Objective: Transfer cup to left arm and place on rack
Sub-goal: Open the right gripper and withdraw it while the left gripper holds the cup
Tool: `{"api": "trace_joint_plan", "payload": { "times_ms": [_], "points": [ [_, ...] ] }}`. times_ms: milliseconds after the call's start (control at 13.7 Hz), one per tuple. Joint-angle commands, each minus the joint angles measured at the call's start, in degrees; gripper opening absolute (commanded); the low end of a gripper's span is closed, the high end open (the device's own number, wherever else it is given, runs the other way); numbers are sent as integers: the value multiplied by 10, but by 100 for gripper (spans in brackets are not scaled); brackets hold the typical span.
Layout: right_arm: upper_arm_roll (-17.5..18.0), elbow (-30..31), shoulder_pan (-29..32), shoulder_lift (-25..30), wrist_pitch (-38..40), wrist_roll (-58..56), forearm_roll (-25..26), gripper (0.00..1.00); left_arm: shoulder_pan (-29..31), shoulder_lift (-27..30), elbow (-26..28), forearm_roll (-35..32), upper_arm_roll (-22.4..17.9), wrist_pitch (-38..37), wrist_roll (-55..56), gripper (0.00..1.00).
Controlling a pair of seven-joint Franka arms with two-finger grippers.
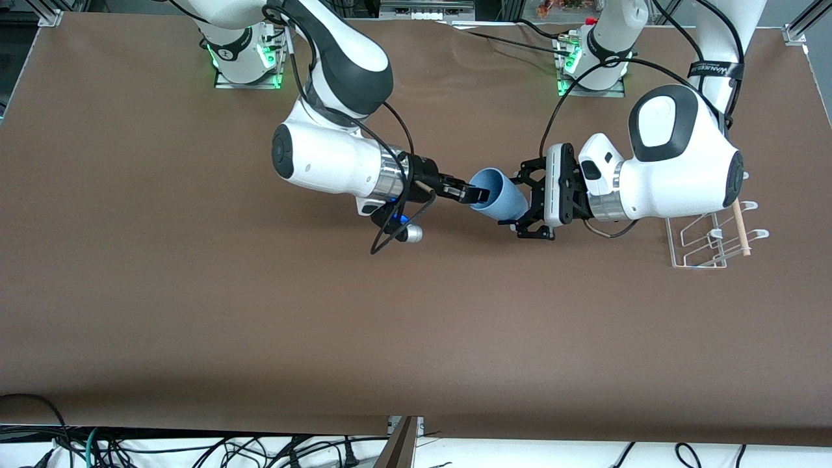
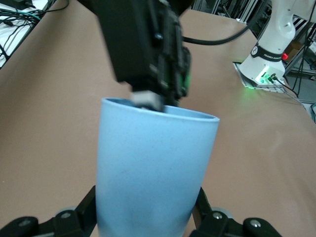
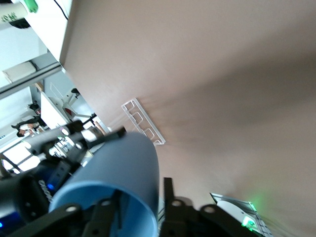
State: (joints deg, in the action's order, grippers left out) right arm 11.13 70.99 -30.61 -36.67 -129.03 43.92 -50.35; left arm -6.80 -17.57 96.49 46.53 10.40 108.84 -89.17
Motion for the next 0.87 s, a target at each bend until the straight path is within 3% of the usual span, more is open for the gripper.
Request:
{"api": "trace_joint_plan", "payload": {
  "times_ms": [0,146,510,801],
  "points": [
    [-1,-15,34,3,44,-1,-4,100,5,13,-14,-31,-3,-28,0,0],
    [-1,-15,68,18,77,-3,33,100,5,23,-26,-80,-3,-46,59,0],
    [-1,-14,141,30,219,-85,246,100,11,23,-50,-214,-9,-121,127,0],
    [-5,-8,155,48,276,-99,416,100,10,19,-85,-393,-9,-202,229,0]
  ]
}}
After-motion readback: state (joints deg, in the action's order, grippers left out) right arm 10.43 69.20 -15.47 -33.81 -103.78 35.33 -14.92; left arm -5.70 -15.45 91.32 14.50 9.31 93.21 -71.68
